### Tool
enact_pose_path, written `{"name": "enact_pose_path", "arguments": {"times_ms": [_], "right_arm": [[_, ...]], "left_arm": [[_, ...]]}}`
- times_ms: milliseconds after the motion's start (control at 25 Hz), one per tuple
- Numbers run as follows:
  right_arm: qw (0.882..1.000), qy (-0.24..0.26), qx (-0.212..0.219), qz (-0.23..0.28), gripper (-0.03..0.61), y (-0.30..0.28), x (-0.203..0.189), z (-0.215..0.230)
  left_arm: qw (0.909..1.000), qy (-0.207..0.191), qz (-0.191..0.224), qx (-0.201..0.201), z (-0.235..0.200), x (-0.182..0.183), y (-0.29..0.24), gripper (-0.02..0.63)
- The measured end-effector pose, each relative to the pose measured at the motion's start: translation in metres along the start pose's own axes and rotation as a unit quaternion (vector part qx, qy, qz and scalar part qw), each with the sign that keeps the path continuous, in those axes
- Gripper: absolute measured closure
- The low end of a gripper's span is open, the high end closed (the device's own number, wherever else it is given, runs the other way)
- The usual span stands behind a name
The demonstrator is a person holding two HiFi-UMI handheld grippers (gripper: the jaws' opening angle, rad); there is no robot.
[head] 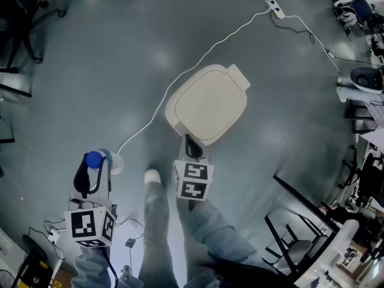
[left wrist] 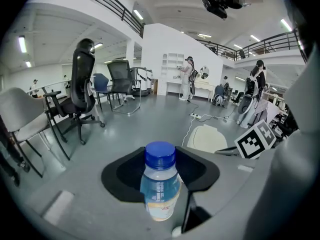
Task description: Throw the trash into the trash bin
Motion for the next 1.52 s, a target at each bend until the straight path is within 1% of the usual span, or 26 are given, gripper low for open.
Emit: {"name": "enact_pose_path", "arguments": {"times_ms": [200,480,720,880,1040,1080,1240,1400,1520], "right_arm": [[1.0,0.009,-0.009,-0.013,0.575,-0.013,-0.012,0.001],[0.999,0.01,-0.021,-0.034,0.575,-0.024,-0.026,0.003],[0.999,0.001,-0.024,-0.032,0.575,-0.027,-0.029,0.002],[0.999,0.005,-0.026,-0.027,0.575,-0.029,-0.033,0.002],[0.999,0.035,-0.022,-0.029,0.574,-0.03,-0.032,-0.003],[0.999,0.031,-0.021,-0.026,0.574,-0.029,-0.032,-0.004],[1.0,-0.014,-0.019,-0.018,0.575,-0.026,-0.031,0.003],[1.0,-0.013,-0.008,-0.027,0.575,-0.027,-0.027,0.003],[0.999,-0.032,-0.007,-0.02,0.575,-0.021,-0.024,0.006]], "left_arm": [[1.0,0.007,-0.003,0.005,-0.009,-0.011,-0.006,0.416],[1.0,0.005,-0.006,-0.004,-0.009,-0.014,-0.015,0.416],[0.9999,0.005,-0.008,-0.002,-0.011,-0.009,-0.024,0.416],[0.9999,0.004,-0.011,-0.006,-0.009,-0.008,-0.029,0.416],[1.0,0.001,-0.006,-0.007,-0.008,-0.008,-0.027,0.416],[1.0,0.001,-0.005,-0.006,-0.008,-0.007,-0.026,0.417],[1.0,0.001,-0.004,-0.007,-0.008,-0.007,-0.021,0.416],[1.0,0.002,-0.007,-0.003,-0.008,-0.009,-0.02,0.416],[1.0,0.001,-0.006,-0.004,-0.002,-0.007,-0.018,0.416]]}}
Point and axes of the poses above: the fingertips, and each gripper's own axes: y backward along the fingers, z to its right, x out of its top, the point moved 4 cm from there along y, backward along the fingers, and after that the axes turned 8 degrees about z, right-handed, at the moved point
